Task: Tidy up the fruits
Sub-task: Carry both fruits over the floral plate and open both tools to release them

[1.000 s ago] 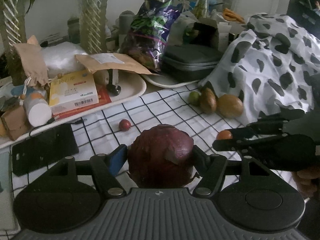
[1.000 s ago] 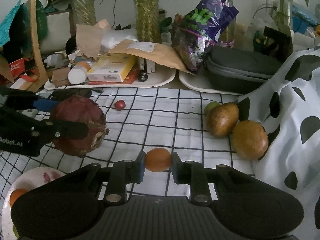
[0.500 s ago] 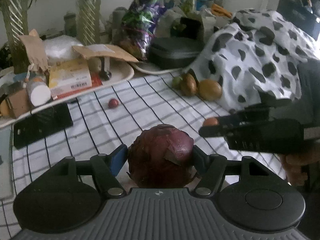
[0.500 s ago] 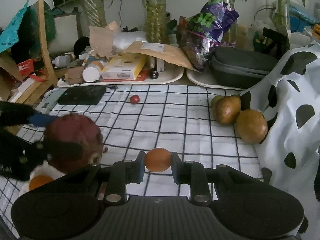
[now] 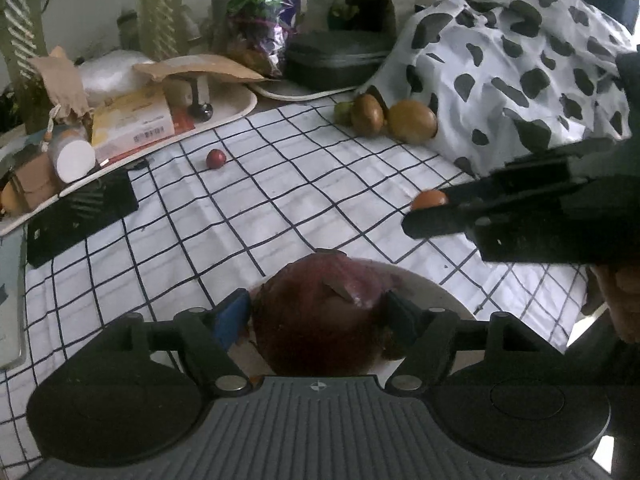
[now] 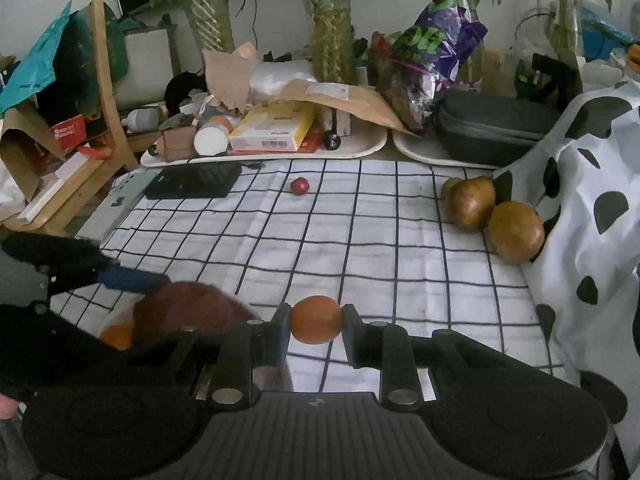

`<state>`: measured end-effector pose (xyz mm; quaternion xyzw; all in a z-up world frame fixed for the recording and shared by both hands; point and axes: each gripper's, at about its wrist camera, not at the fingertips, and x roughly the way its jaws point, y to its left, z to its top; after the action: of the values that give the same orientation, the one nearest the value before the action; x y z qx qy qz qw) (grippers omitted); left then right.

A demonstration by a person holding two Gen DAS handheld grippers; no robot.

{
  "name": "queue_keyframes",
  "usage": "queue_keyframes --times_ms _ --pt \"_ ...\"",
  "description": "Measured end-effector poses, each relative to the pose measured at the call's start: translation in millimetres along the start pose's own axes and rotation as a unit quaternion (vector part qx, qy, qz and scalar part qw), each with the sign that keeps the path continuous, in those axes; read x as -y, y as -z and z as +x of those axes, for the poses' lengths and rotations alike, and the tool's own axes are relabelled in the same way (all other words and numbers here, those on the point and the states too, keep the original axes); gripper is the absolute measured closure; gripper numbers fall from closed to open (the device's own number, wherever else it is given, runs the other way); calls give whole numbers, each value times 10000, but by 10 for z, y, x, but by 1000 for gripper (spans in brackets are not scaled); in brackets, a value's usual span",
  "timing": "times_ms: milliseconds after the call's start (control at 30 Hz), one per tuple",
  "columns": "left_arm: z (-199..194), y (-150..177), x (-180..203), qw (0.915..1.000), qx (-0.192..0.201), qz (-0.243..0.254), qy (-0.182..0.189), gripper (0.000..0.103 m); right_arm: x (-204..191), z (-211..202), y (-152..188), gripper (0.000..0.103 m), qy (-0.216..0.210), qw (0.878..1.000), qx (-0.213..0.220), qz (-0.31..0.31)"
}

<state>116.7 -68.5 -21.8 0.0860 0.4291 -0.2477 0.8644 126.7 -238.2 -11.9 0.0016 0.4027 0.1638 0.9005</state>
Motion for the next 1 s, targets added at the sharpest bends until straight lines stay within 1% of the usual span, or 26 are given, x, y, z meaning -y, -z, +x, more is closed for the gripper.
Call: queue_keyframes --times_ms 100,233,333,533,633,800,933,1000 --pt "-57 11 -21 9999 46 -155 33 29 -2 -47 43 75 4 10000 -2 40" --pt "-169 37 -33 9996 155 -251 -41 26 -17 -105 100 75 -24 9999 -15 106" --pt "-255 83 -36 9992 218 -333 -31 26 -67 -144 154 75 -59 9999 -52 66" --pt "-410 200 33 9991 311 -252 -112 26 -183 -202 247 75 -130 9998 -147 -37" --pt "-488 262 51 9989 362 -276 -126 26 -252 -204 296 75 -163 9995 -266 -108" --pt "-586 372 55 9985 372 -348 -176 26 -376 -153 393 75 -131 9979 -561 -311" --pt "-655 420 63 9986 385 -280 -220 26 -452 -137 440 75 -149 9968 -639 -463" --pt "-690 455 63 9985 416 -285 -231 26 -477 -128 445 74 -64 9965 -638 -536"
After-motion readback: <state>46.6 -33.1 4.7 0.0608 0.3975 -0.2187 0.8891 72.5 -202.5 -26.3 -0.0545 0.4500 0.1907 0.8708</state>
